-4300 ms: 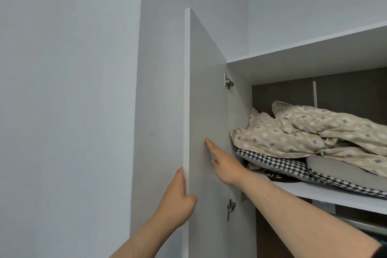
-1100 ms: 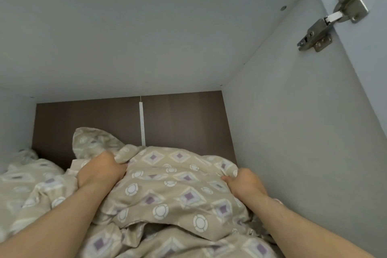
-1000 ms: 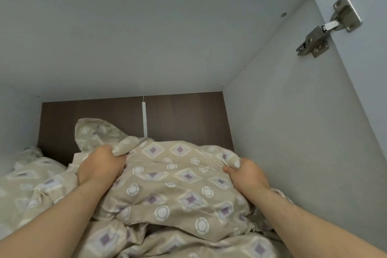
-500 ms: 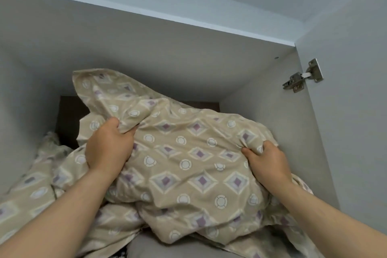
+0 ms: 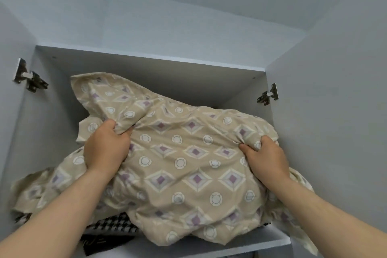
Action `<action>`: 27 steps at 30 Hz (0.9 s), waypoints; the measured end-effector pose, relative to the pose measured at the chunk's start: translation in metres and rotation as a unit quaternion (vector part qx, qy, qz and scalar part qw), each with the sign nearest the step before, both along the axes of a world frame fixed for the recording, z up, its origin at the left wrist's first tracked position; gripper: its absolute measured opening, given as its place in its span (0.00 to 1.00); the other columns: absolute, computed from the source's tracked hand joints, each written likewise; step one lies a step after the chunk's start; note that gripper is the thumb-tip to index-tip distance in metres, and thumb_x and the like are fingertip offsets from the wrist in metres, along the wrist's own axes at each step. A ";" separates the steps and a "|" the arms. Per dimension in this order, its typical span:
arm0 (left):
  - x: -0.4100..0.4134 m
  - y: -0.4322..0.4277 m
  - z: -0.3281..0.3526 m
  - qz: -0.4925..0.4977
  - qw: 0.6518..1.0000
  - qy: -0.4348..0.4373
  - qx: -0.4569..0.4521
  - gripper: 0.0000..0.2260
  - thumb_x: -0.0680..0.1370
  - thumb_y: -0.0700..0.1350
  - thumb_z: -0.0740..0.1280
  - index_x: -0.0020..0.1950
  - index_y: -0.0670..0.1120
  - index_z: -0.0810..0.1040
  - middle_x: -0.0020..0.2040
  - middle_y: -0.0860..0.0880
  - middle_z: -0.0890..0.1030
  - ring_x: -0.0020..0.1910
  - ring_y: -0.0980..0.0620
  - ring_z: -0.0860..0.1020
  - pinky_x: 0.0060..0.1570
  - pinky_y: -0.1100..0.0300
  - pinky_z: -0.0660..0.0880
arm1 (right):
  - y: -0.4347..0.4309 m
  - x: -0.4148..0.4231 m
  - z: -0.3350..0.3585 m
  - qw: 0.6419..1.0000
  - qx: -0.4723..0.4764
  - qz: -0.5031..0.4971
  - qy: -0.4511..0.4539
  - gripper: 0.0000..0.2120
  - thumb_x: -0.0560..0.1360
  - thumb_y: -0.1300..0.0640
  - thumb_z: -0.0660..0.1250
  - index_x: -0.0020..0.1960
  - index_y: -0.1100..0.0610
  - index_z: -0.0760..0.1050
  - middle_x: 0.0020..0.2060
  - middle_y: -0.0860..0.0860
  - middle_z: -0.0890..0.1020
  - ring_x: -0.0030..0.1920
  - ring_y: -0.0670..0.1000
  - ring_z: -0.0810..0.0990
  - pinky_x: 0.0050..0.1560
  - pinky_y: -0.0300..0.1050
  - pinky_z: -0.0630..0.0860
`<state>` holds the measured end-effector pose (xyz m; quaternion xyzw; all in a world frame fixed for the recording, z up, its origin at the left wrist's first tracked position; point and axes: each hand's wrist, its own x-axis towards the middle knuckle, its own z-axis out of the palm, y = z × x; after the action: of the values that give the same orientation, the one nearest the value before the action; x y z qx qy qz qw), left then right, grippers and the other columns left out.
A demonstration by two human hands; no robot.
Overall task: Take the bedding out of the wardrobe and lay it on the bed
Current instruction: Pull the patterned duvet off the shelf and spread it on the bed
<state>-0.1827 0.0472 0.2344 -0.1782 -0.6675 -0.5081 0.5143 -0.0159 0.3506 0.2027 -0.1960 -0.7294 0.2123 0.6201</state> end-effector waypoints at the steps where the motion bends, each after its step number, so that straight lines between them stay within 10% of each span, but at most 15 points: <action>1: 0.013 -0.006 -0.008 0.006 1.000 -0.006 -0.002 0.20 0.74 0.59 0.66 0.35 0.45 0.69 0.32 0.48 0.75 0.34 0.43 0.72 0.36 0.49 0.72 | -0.004 0.011 -0.006 1.000 -0.002 0.006 -0.007 0.21 0.72 0.39 0.68 0.38 0.54 0.67 0.34 0.49 0.76 0.36 0.53 0.75 0.35 0.49 0.68; 27: 0.230 -0.117 -0.230 -0.070 0.981 -0.179 -0.022 0.14 0.74 0.54 0.69 0.38 0.45 0.73 0.34 0.48 0.75 0.37 0.41 0.73 0.37 0.50 0.70 | -0.153 0.287 -0.184 0.984 -0.068 -0.067 -0.153 0.21 0.70 0.36 0.68 0.38 0.51 0.64 0.33 0.45 0.76 0.35 0.49 0.73 0.35 0.48 0.67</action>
<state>0.0471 -0.0699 0.0046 -0.1419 -0.7456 -0.5516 0.3458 0.2709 0.1971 0.0182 -0.3165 -0.7844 0.1865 0.4997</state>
